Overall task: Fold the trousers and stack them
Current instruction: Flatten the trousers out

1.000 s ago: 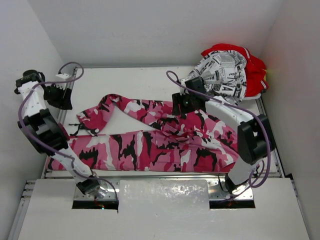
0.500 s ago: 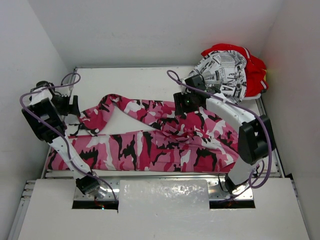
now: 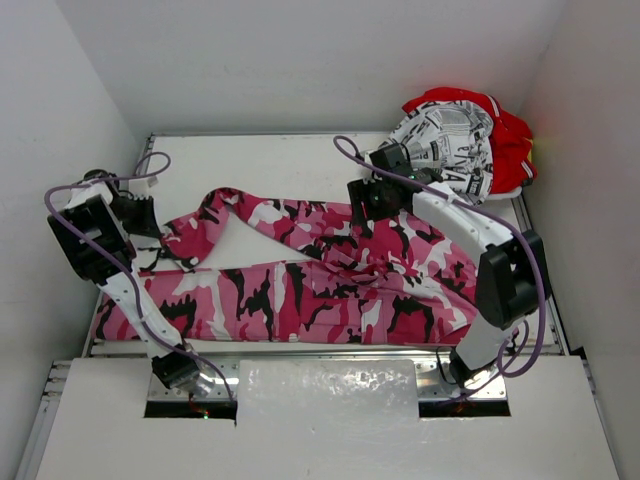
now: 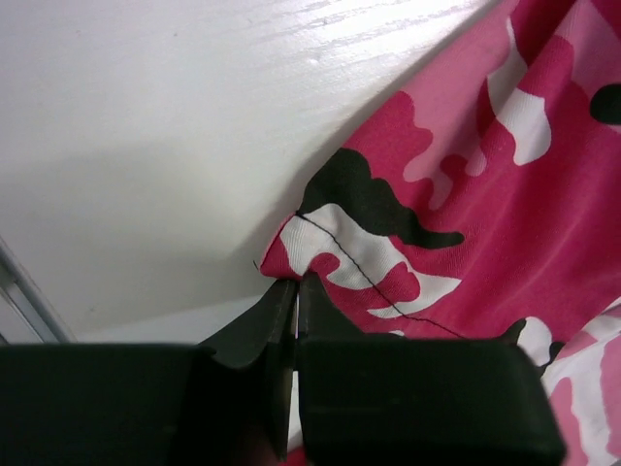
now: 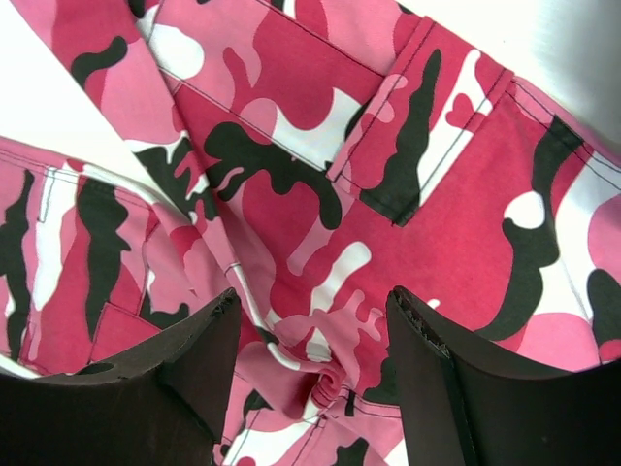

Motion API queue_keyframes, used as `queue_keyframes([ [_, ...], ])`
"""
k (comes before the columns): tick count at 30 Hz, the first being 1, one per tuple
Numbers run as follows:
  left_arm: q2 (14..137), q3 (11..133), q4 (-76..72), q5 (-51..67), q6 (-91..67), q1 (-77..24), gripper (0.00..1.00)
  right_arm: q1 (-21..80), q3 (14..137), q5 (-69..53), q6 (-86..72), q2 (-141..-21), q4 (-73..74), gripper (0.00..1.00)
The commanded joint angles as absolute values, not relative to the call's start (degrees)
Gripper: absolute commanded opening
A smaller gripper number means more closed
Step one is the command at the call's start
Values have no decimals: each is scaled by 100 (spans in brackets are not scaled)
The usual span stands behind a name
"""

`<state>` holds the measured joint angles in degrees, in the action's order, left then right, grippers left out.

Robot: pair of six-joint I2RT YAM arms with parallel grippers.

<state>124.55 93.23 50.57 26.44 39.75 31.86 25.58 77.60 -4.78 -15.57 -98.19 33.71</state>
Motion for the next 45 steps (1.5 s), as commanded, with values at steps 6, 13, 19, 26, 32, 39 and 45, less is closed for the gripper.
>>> queue_keyframes([
  [6,12639,9430,4694,3093,3806,3085,0,2514,7849,-255,-1450,-9800,3410,59],
  [13,11219,9966,3877,3358,3814,3076,0,2443,7700,-237,-1520,-9730,3279,59],
  [19,10303,10661,4251,3795,5163,3067,0,2461,7305,-237,-1625,-9633,2963,59],
  [26,9133,8265,4712,3429,7364,3102,0,2566,6803,-439,-1890,-9589,2418,59],
  [32,8701,6839,4474,2892,7910,3392,0,2628,6724,-589,-1907,-9607,2294,59],
  [39,9166,6767,3982,2303,7630,4042,0,2628,6618,-615,-1872,-9527,2241,59],
  [45,9457,7469,3674,2171,6559,4271,0,2637,6565,-563,-1863,-9457,2250,59],
])
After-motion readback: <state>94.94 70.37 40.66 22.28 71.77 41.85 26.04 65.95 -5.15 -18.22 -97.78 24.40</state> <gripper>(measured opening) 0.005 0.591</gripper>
